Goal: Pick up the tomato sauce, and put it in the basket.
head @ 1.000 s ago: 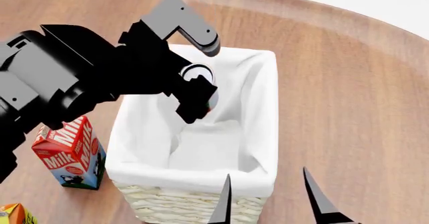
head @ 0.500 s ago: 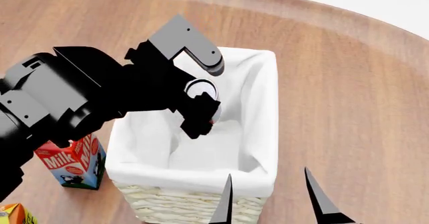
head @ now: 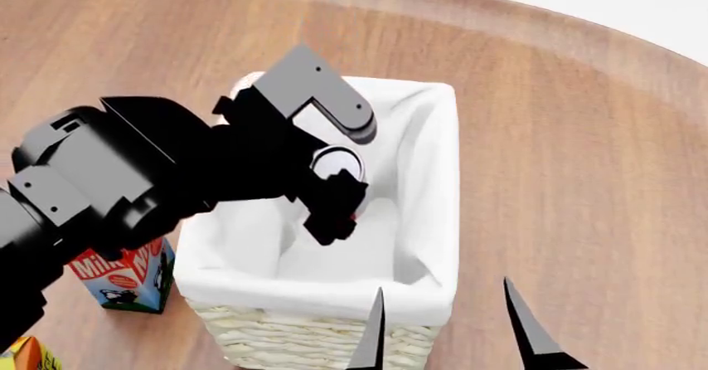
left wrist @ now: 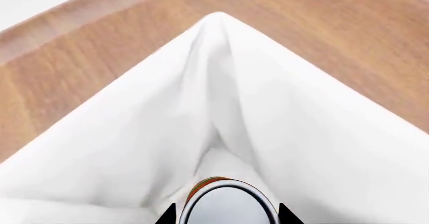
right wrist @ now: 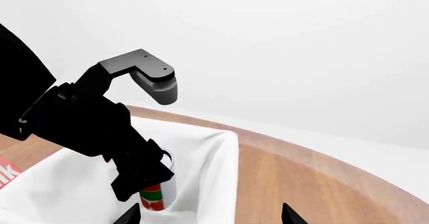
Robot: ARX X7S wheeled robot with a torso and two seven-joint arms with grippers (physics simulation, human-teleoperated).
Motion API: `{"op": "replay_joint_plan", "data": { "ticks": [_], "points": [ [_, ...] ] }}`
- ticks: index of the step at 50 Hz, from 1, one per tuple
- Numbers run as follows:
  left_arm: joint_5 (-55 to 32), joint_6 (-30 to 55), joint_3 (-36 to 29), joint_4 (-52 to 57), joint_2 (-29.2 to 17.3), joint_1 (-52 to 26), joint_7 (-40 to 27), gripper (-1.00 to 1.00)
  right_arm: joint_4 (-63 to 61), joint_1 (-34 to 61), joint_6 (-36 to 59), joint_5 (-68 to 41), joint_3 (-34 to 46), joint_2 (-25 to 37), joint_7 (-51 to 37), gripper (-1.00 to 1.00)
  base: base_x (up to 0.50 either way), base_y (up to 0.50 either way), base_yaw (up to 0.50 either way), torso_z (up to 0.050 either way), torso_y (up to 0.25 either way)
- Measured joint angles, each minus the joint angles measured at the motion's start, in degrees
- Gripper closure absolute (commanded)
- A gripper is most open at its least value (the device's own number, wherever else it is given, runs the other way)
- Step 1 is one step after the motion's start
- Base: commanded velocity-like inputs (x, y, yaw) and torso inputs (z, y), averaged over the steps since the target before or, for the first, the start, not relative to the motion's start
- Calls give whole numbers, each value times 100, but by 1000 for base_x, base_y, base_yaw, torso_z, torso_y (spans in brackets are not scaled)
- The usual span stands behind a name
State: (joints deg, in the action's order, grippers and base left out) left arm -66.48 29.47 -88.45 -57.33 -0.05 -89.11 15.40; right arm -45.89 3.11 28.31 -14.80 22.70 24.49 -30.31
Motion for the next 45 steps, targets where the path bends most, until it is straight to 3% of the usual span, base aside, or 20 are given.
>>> {"op": "replay_joint_plan", "data": {
  "ticks": [45],
  "points": [
    [-142, -93, -19, 186, 0, 236, -294, 100, 160, 10, -150, -33, 51, 24, -6, -100, 0, 0, 0, 0, 0]
  ]
}}
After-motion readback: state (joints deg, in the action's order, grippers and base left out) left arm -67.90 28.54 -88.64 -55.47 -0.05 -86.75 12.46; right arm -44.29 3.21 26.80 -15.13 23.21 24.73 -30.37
